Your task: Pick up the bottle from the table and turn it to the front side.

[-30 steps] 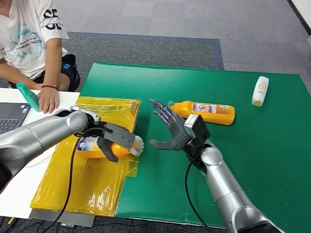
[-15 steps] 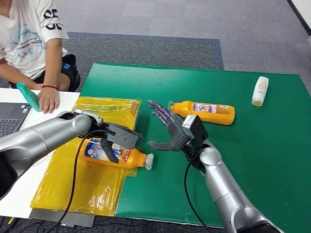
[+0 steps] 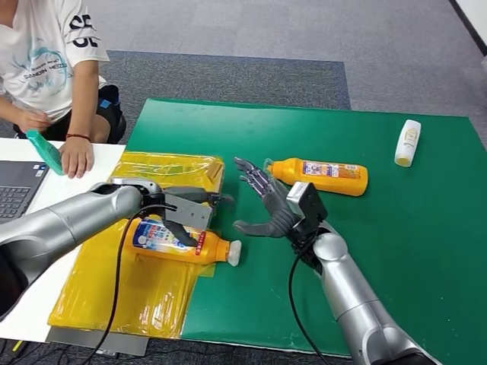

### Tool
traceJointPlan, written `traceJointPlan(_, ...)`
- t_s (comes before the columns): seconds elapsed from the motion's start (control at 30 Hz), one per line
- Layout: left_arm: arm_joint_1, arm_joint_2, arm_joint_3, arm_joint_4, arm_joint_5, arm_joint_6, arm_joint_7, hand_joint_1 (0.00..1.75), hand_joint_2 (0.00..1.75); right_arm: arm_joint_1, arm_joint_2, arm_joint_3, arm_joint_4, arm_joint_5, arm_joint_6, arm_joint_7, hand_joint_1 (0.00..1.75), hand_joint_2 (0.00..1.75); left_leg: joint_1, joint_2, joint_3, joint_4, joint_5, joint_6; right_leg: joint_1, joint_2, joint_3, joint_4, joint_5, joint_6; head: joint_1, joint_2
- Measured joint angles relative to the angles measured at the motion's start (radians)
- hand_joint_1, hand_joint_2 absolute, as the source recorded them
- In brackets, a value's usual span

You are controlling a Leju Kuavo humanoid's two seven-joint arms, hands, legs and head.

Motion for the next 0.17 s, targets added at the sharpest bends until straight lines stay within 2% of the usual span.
traceJointPlan(0.07, 0.11, 0.007, 0.128, -0.069, 0.001, 0.095, -0.087, 0.0, 1.75, 0.034, -0.013, -0.011, -0.041, -0.05, 0.033, -0.001, 0.0, 1.75, -0.001, 0.0, 0.001, 0.0, -0.001, 0.0, -0.001, 0.0, 0.001, 0.0, -0.001, 0.0, 0.0, 0.0)
traceJointPlan(0.13, 0.26, 0.009, 0.292, -0.18, -0.006, 0.119, -0.14, 0.0, 1.75, 0.076, -0.03, -0.029, -0.093, -0.101, 0.064, 0.0, 0.0, 1.75, -0.001, 0.0, 0.001, 0.0, -0.003, 0.001, -0.001, 0.001, 0.001, -0.001, -0.002, 0.001, 0.0, 0.0)
traceJointPlan(0.17, 0.3, 0.01, 0.336, -0.212, -0.008, 0.117, -0.149, 0.0, 1.75, 0.087, -0.035, -0.034, -0.107, -0.113, 0.07, 0.0, 0.0, 1.75, -0.001, 0.001, 0.001, 0.0, -0.003, 0.001, -0.001, 0.001, 0.0, -0.001, -0.002, 0.001, 0.0, 0.0)
